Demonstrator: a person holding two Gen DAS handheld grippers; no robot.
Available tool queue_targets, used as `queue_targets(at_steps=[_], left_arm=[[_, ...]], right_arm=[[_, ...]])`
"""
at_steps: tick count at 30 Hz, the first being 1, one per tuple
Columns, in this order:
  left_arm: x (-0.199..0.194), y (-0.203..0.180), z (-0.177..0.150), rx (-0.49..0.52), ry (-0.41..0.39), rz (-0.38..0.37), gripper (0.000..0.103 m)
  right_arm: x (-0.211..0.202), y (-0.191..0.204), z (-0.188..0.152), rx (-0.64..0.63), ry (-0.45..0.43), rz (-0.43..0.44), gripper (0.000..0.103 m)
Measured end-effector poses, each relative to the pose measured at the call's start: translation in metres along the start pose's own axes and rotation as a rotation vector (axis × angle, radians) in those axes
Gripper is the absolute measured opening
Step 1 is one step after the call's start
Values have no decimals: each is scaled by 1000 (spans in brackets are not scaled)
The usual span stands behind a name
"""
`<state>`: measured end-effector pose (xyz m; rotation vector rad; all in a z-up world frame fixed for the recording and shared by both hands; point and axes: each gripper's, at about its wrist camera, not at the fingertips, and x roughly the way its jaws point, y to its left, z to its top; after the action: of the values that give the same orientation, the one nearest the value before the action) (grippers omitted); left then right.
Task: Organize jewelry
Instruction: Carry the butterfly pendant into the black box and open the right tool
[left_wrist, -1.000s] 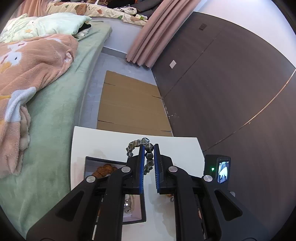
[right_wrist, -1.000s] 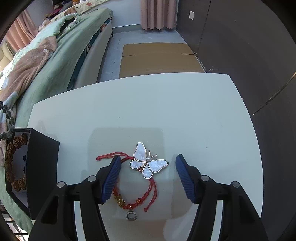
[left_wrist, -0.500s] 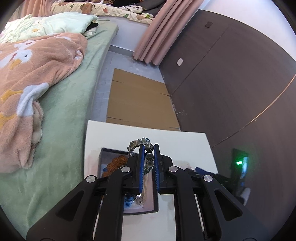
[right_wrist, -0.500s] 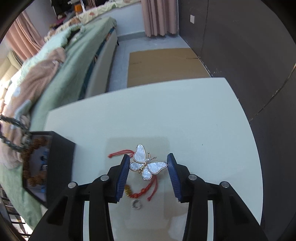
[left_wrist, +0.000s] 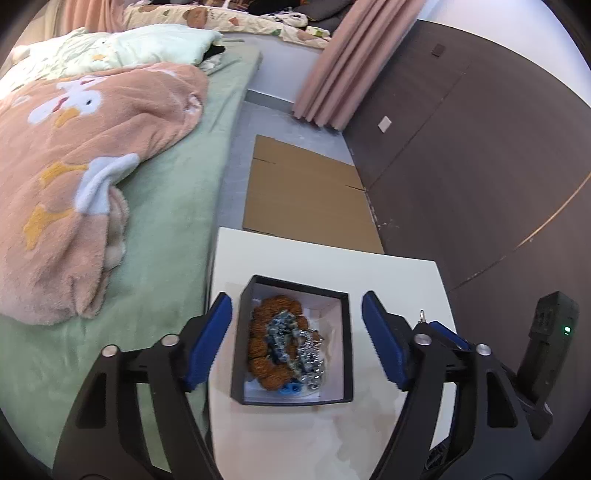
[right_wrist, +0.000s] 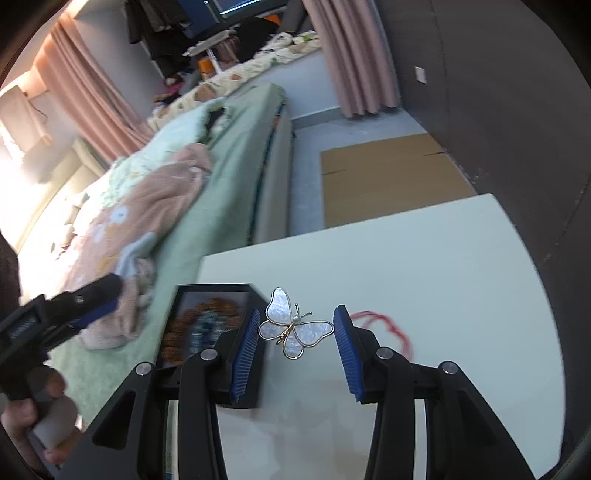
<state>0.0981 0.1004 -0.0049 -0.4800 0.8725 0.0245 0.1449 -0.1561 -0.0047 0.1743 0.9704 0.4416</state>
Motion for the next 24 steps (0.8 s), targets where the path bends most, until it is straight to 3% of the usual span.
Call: queue_targets(at_steps=[14, 16, 17, 19, 22, 24], left_arm=[[-15, 26, 0, -47, -24, 42, 96], [-15, 32, 1, -73, -24, 41, 98], [-14, 35, 2, -82, -23, 42, 98], [-12, 37, 3, -90, -20, 46, 98], [-10, 34, 3, -89, -15, 45, 98], [-8, 29, 3, -78, -10, 40, 98]], right_arm=[[18, 58, -3, -22, 3, 143, 43], [19, 59, -1, -21, -1, 146, 67], [18, 57, -1, -17, -13, 141, 86], [11, 52, -1, -14, -49, 124, 90], [7, 38, 1, 14, -40, 110, 90], [4, 27, 2, 36, -35, 90, 95]])
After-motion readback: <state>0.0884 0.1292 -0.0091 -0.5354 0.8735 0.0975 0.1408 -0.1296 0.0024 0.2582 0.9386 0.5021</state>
